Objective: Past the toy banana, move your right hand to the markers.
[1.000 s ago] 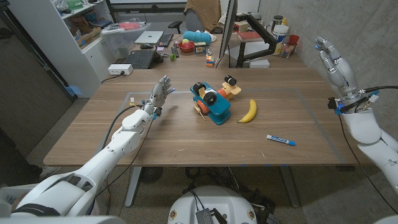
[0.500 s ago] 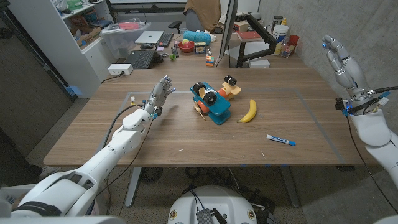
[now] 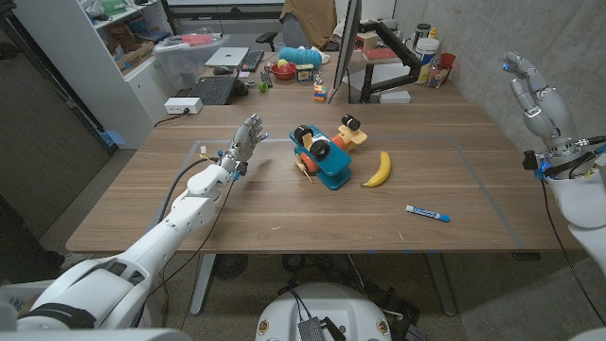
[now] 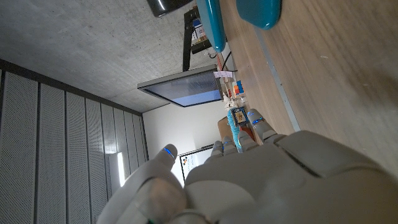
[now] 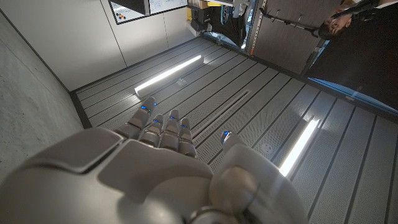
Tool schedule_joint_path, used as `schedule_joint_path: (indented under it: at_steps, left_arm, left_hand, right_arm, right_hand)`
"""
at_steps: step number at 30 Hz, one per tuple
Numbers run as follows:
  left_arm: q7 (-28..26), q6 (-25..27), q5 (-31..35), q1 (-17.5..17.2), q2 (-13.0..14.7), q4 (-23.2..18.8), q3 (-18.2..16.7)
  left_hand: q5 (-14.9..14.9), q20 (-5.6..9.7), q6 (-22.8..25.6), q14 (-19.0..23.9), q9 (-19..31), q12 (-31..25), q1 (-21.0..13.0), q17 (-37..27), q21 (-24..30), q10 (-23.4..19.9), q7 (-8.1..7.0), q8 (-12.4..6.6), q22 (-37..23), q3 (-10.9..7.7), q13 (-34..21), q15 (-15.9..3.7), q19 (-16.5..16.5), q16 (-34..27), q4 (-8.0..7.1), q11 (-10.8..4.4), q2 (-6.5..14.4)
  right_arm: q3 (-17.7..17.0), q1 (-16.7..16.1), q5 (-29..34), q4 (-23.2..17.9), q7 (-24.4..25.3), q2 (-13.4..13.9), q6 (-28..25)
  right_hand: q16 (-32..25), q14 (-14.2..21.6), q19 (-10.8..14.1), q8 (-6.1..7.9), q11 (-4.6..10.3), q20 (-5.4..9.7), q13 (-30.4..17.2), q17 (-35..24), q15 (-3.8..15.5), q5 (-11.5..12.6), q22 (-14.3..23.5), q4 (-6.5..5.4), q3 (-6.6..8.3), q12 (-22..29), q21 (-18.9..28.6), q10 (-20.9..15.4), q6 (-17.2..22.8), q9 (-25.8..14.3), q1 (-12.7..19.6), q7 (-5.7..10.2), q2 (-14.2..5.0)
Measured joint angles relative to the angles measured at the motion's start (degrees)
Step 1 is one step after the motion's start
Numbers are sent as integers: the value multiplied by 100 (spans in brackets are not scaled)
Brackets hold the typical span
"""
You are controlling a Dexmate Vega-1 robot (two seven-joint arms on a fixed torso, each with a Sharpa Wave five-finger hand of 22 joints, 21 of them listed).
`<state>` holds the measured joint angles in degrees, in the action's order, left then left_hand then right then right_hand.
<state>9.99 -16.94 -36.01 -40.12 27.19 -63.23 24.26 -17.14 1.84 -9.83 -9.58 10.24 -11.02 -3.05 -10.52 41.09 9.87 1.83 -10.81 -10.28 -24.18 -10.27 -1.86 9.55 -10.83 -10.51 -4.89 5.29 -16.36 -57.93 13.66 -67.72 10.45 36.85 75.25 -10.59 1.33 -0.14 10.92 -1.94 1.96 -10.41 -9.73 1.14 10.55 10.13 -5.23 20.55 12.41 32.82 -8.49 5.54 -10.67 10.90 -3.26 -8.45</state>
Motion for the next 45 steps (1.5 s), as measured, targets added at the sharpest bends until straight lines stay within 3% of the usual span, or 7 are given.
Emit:
schedule_joint_path:
  at_steps: [22, 45]
  left_arm:
    - [104, 0, 11, 101, -61, 168, 37]
    - [158, -56, 23, 106, -86, 212, 55]
  left_hand:
    - [0, 0, 0, 0, 0, 3, 0, 0, -21, 0, 0, 0, 1, -23, 0, 0, 0, 0, -24, 0, 0]
    - [0, 0, 0, 0, 0, 3, 31, 14, -43, 0, 0, 0, 2, -23, 0, 0, 0, 0, -24, 0, -31]
  right_arm:
    - [-709, -31, 142, -118, -725, -372, 427]
    - [-966, -189, 1116, -466, -529, -218, 469]
  right_hand:
    - [0, 44, 42, 0, -22, 0, 0, 0, 0, 0, 1, -39, -39, 0, -22, -21, 0, 0, 0, 0, 0]
    - [-23, 157, 186, 0, -2, 1, 0, 0, 11, 0, 4, -22, -70, 0, -22, -105, 66, 0, 0, 3, 0]
